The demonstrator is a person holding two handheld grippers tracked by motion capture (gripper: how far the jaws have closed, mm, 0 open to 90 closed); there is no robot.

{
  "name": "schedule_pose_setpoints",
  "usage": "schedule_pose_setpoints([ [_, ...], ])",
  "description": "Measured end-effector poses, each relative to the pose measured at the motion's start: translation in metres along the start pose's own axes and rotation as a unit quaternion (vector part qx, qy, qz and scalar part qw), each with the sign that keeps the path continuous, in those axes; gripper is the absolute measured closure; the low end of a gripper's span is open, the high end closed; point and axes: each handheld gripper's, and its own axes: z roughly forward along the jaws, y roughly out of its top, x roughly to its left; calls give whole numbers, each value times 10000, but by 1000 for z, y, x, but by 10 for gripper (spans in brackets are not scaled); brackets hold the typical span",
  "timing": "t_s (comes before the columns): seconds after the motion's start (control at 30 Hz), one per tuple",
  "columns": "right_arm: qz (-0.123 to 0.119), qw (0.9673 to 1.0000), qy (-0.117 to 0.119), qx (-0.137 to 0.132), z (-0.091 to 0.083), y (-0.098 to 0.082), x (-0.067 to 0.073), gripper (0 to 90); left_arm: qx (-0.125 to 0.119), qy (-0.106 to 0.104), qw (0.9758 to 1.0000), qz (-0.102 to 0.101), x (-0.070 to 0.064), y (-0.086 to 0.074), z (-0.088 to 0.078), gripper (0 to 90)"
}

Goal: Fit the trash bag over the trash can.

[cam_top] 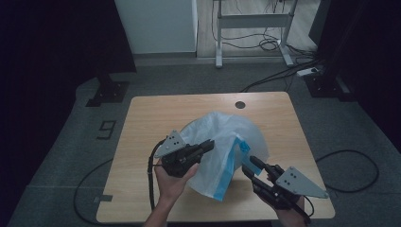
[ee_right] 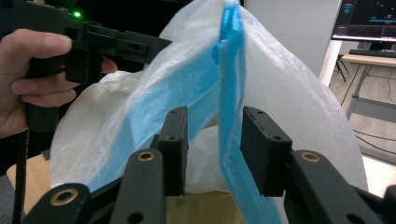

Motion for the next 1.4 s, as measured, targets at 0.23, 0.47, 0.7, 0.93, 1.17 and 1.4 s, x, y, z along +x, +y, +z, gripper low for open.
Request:
schedule_pose_setpoints([
  [0.23, -30, 10000, -39, 62, 9, 3, -1, 633, 41, -26, 10000, -4, -2, -2, 2, 900],
  [0.47, 21, 9994, -268, 195, 21, 7, -4, 762, 60, -51, 10000, 14, -4, -2, 4, 900],
  [0.7, 69, 9997, -158, 184, 26, 2, -16, 889, -18, -15, 9999, -124, 3, -2, 3, 900],
  [0.93, -12, 9994, -174, 287, 19, -13, -29, 890, -361, 80, 9977, -561, 26, 1, -2, 900],
  [1.17, -72, 9987, -315, 394, 14, -19, -48, 889, -695, 278, 9936, -847, 51, 7, -13, 900],
  [1.4, -124, 9985, -421, 315, 15, -7, -75, 889, -925, 376, 9898, -1018, 75, 15, -29, 900],
])
